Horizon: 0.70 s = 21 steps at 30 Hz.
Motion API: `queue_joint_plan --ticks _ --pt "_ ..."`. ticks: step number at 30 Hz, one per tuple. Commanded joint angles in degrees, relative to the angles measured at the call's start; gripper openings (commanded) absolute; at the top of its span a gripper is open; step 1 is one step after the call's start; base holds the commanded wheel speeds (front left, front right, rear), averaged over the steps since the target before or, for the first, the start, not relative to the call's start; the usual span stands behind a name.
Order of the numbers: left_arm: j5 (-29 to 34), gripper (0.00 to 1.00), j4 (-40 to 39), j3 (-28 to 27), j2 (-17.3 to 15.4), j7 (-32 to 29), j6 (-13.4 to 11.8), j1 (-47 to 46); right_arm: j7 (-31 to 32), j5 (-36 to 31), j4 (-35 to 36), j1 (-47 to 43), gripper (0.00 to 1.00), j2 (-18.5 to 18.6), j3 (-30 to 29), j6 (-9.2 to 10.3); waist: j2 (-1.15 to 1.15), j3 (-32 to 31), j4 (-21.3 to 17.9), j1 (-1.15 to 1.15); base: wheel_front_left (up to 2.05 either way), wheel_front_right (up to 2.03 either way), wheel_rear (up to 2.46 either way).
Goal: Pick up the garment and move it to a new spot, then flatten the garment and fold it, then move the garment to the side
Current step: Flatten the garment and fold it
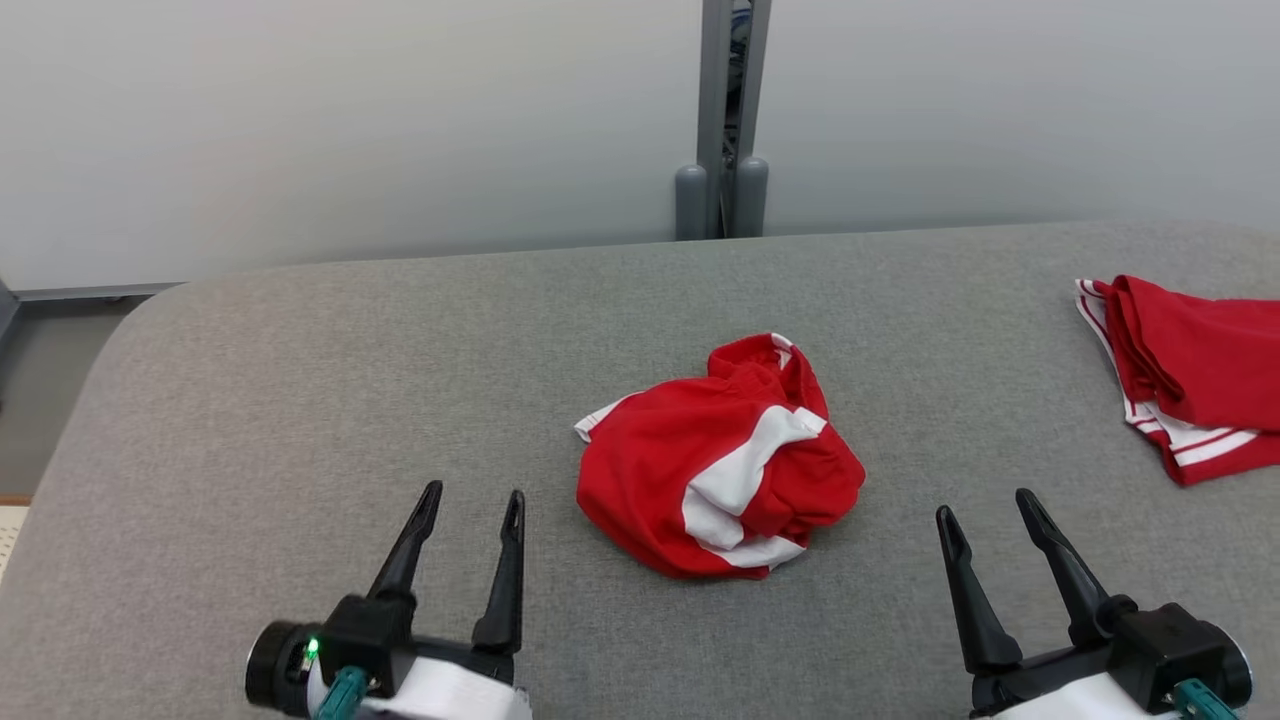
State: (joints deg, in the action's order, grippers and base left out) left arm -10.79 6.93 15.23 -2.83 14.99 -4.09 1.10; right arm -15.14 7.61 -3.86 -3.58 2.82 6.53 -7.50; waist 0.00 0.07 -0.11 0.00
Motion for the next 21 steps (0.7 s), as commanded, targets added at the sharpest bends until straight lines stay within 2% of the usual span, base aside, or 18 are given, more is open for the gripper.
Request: queue_joint_plan --ticks 1,14,21 --pt "0.6 1.0 0.5 0.2 -0.2 0.2 0.6 -1.9 -0.1 -0.1 0.2 0.7 1.0 0.2 0.0 0.02 0.0 0.8 -1.0 0.0 0.0 0.0 0.0" --pt "5.5 1.0 10.9 5.0 -0.8 -0.7 5.9 -23.3 -0.1 0.4 0.9 5.1 1.0 0.2 -1.2 0.02 0.0 8.6 -10.6 0.0 0.0 0.0 0.0" --pt "6.9 1.0 15.9 10.8 -0.7 -5.4 9.9 -31.7 -0.1 1.0 1.1 6.2 1.0 0.2 -1.6 0.02 0.0 10.5 -13.8 0.0 0.0 0.0 0.0"
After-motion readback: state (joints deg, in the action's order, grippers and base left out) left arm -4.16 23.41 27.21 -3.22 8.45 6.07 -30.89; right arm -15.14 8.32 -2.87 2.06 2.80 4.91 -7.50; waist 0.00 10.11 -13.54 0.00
